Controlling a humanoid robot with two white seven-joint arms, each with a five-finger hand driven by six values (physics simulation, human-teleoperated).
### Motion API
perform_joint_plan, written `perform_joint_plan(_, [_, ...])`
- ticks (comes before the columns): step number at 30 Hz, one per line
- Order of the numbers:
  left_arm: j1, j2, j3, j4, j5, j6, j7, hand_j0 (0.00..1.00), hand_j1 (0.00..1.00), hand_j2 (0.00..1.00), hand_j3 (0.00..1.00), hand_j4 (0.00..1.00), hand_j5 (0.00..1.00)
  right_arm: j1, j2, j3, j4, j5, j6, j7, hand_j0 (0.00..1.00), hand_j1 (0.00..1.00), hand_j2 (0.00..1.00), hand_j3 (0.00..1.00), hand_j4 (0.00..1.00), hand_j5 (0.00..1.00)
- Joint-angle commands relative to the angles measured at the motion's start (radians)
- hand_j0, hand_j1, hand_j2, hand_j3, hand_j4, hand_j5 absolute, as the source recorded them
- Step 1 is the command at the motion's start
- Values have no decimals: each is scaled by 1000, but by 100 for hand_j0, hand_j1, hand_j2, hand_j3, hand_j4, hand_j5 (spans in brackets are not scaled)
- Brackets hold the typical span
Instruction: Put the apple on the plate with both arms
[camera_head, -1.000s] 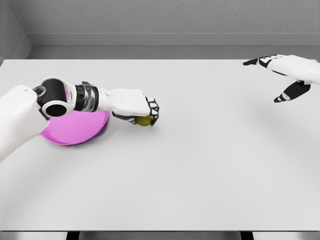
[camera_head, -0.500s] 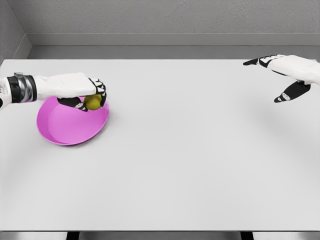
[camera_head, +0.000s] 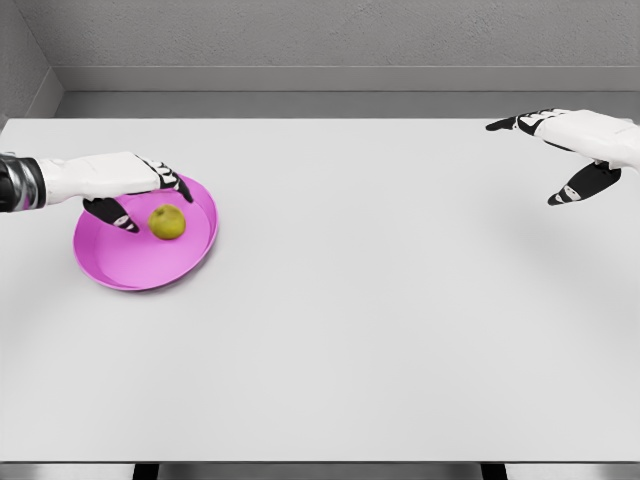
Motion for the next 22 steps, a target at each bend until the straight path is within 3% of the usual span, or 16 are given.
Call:
perform_joint_plan(1, [0,2,3,-1,9,3,0,100,100,100,100,100,100,0,-1,0,-2,-2,1,0,100,100,100,100,100,100])
perform_joint_plan(3, [0,13,13,2,24,3,3,100,100,100,100,100,100,0,-1,0,0,-2,1,0,100,100,100,100,100,100])
perform_joint_plan(7, [9,31,59,28,164,3,3,100,100,100,100,100,100,0,0,0,4,-2,1,0,100,100,100,100,100,100])
perform_joint_plan(10, [77,45,171,58,178,3,3,100,100,100,100,100,100,0,-1,0,6,-2,1,0,100,100,100,100,100,100])
perform_joint_plan(22, [89,45,195,58,179,3,6,100,100,100,100,100,100,0,-1,0,1,-2,1,0,100,100,100,100,100,100])
